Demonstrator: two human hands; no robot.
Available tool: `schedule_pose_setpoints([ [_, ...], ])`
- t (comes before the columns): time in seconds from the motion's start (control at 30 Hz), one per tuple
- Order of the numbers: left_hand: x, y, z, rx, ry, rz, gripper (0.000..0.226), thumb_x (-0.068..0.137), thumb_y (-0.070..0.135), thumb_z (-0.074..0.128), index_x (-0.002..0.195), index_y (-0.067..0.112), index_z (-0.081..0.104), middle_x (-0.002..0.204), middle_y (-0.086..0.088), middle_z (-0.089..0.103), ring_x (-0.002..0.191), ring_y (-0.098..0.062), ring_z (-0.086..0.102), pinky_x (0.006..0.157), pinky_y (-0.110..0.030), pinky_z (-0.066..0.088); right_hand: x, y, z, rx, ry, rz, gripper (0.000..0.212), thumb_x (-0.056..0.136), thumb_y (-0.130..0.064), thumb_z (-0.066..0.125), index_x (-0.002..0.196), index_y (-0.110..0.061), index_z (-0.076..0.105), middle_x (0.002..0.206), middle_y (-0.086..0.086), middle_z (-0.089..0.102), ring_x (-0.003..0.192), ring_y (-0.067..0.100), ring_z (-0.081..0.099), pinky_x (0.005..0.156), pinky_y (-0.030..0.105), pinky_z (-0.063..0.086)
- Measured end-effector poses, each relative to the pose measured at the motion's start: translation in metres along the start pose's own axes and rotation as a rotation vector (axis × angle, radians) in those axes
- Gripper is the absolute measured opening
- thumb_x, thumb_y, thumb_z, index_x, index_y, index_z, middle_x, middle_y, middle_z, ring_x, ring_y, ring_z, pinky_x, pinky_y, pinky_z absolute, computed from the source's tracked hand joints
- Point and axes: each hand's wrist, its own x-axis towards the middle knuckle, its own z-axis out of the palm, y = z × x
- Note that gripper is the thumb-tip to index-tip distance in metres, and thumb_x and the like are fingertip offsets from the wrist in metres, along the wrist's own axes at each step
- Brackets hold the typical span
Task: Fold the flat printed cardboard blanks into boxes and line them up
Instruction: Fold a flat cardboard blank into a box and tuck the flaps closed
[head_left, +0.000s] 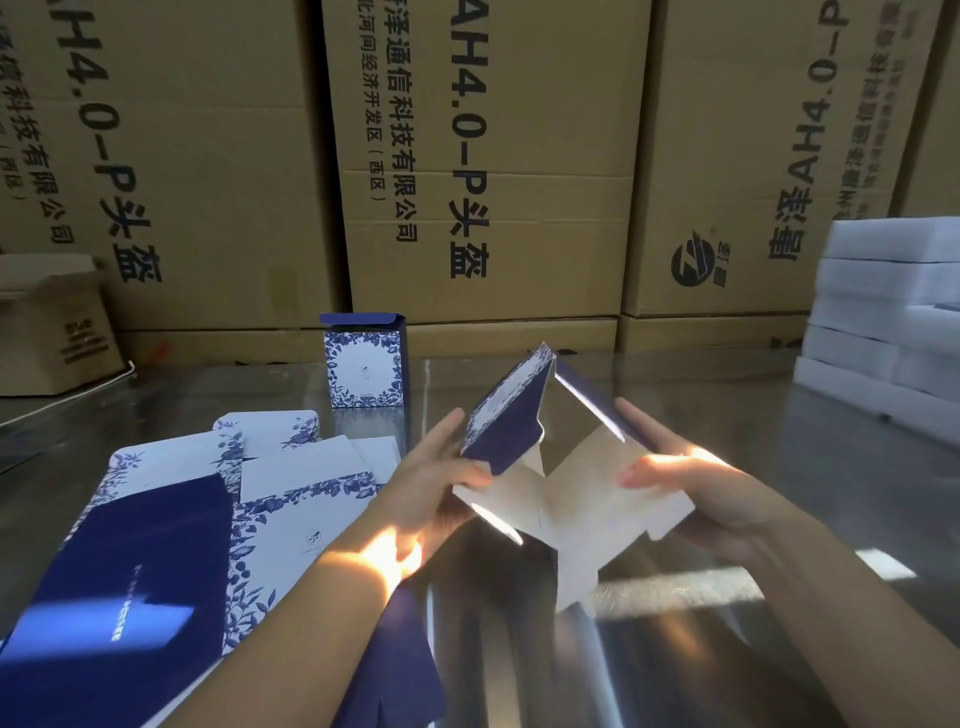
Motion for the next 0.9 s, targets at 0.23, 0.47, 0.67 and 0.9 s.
schedule_pose_setpoints([
  [0.23, 0.001, -0.003, 0.01, 0.235, 0.11, 0.205, 0.056, 0.075, -0.018, 0.064, 0.1, 0.032, 0.061, 0.091, 0.022, 0.071, 0.081, 0.006, 0.066, 0.064, -0.009, 0.048, 0.006, 0.018, 0.02, -0.445, 0.358, -0.361, 0.047, 0.072, -0.025, 0.07, 0.118, -0.028, 0.059, 0.105, -0.017, 0.068, 0.094, 0.003, 0.066, 0.071, 0.016, 0.049],
  [0.47, -0.006, -0.012, 0.041, 0.346, 0.042, 0.339, 0.061, 0.078, -0.013, 0.064, 0.126, 0.024, 0.053, 0.104, 0.02, 0.069, 0.1, 0.004, 0.062, 0.079, -0.012, 0.048, -0.001, 0.025, 0.046, -0.715, 0.438, -0.525, 0.045, 0.082, -0.008, 0.067, 0.061, -0.047, 0.069, 0.054, -0.031, 0.06, 0.053, -0.013, 0.057, 0.051, 0.001, 0.037],
  [0.67, -0.007, -0.007, 0.042, 0.344, 0.136, 0.369, 0.06, 0.083, -0.014, 0.058, 0.12, 0.032, 0.046, 0.088, 0.028, 0.069, 0.086, 0.011, 0.063, 0.071, -0.006, 0.047, 0.004, 0.028, 0.042, -0.677, 0.495, -0.449, 0.055, 0.088, -0.009, 0.056, 0.082, -0.063, 0.062, 0.073, -0.027, 0.067, 0.067, -0.002, 0.062, 0.061, 0.009, 0.048],
  [0.9, -0.002, 0.0, 0.017, 0.406, 0.39, 0.178, 0.051, 0.095, -0.007, 0.042, 0.126, 0.03, 0.057, 0.121, 0.006, 0.062, 0.086, 0.006, 0.062, 0.07, -0.011, 0.049, 0.006, 0.023, 0.02, -0.323, 0.411, -0.279, 0.053, 0.084, 0.005, 0.051, 0.118, -0.034, 0.061, 0.123, -0.004, 0.064, 0.098, 0.003, 0.064, 0.076, 0.016, 0.051],
])
